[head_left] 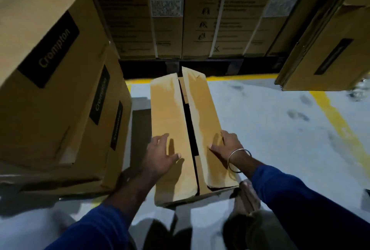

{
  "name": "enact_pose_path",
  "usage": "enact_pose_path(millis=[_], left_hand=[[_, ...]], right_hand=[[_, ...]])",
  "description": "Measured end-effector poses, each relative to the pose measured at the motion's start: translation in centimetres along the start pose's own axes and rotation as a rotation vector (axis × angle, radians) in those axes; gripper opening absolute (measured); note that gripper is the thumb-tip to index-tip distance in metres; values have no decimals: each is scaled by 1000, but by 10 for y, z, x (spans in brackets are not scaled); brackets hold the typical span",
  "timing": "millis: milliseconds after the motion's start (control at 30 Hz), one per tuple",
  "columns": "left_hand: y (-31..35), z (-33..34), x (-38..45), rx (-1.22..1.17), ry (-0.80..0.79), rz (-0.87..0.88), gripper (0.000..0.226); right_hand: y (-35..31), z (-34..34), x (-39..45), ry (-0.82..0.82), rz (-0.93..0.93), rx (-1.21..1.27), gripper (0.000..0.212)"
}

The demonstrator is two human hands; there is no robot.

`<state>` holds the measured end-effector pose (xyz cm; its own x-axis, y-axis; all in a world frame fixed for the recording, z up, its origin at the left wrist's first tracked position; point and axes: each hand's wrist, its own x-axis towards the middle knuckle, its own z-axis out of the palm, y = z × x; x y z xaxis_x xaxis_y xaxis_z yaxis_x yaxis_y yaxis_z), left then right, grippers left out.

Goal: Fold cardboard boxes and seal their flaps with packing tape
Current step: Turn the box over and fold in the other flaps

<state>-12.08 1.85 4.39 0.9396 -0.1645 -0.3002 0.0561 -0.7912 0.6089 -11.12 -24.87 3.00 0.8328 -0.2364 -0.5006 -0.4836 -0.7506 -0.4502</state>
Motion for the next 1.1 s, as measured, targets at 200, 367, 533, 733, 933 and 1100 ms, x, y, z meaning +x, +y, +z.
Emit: enact_pose_path(millis=[200,367,533,733,933,1100], left_hand=[[-23,27,-16,-213,-47,-509,127],[-34,48,-46,-636,-109,-698,96],[-44,60,-62,-886,-174,-697,132],[-41,55,-62,-1015,-263,-624,85],[-39,54,-54,-1020,-228,-614,64],[-48,51,-45,-1013,-188,-607,70]], right_hand=[[30,47,-22,4,237,264,100],[48,63,-29,13,325,366,99],[62,63,-30,-32,387,503,110],[77,70,-26,-50,317,629,115],[79,65,-29,-102,290,758,96],[80,73,-23,-171,320,824,87]])
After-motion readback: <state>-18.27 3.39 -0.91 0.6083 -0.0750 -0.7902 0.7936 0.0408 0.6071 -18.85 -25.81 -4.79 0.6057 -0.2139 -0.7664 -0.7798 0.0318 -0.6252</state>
